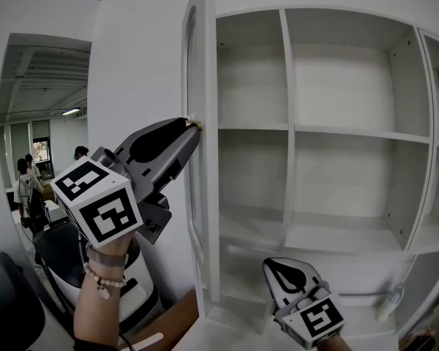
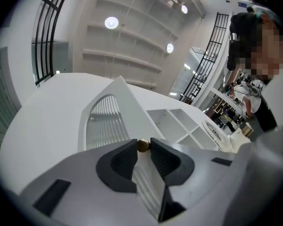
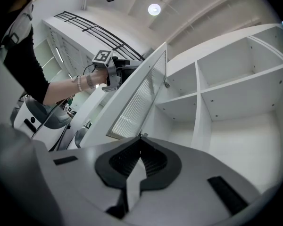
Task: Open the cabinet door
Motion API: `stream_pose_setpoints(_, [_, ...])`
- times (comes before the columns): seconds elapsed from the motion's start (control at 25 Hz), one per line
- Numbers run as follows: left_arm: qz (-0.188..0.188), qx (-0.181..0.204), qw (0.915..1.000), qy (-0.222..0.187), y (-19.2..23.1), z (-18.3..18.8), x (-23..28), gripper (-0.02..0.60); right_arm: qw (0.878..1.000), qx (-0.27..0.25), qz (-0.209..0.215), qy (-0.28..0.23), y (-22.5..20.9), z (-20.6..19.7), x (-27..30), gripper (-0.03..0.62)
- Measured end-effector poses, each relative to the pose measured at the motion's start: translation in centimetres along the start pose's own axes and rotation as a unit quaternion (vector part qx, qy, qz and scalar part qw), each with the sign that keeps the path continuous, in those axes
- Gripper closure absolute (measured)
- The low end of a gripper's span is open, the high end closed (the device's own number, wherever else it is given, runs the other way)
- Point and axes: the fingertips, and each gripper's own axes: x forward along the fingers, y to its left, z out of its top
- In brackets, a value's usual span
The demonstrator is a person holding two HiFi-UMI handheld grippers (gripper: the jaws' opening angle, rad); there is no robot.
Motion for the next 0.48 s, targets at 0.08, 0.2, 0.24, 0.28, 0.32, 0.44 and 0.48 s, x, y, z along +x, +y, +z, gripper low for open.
stream_pose_setpoints(0.08, [0.003,0.001,1.0,0.002,0.0,0.0,0.0,0.502,1.0,0.011,0.002,-0.005,-0.2,-0.3,0.0,0.595])
stream_pose_setpoints(0.2, [0.015,0.012,0.9998,0.004,0.3,0.0,-0.3,0.502,1.0,0.017,0.007,-0.008,-0.4,-0.6,0.0,0.594])
stream_pose_setpoints(0.24, [0.022,0.018,0.9996,0.006,0.4,0.1,-0.4,0.495,1.0,0.015,0.01,-0.007,-0.5,-0.7,0.0,0.595])
stream_pose_setpoints(0.28, [0.028,0.021,0.9994,0.007,0.6,0.1,-0.7,0.495,1.0,0.013,0.012,-0.006,-0.5,-0.7,0.0,0.594])
stream_pose_setpoints(0.32, [0.032,0.02,0.9993,0.006,0.9,0.2,-1.1,0.495,1.0,0.01,0.013,-0.005,-0.4,-0.5,0.1,0.594])
stream_pose_setpoints(0.44, [0.043,0.016,0.9989,0.003,1.9,0.5,-2.4,0.495,1.0,0.009,0.018,-0.008,0.1,-0.3,0.7,0.594])
stream_pose_setpoints(0.48, [0.049,0.019,0.9986,0.004,2.3,0.5,-2.8,0.495,1.0,0.011,0.021,-0.01,0.4,-0.3,0.9,0.594])
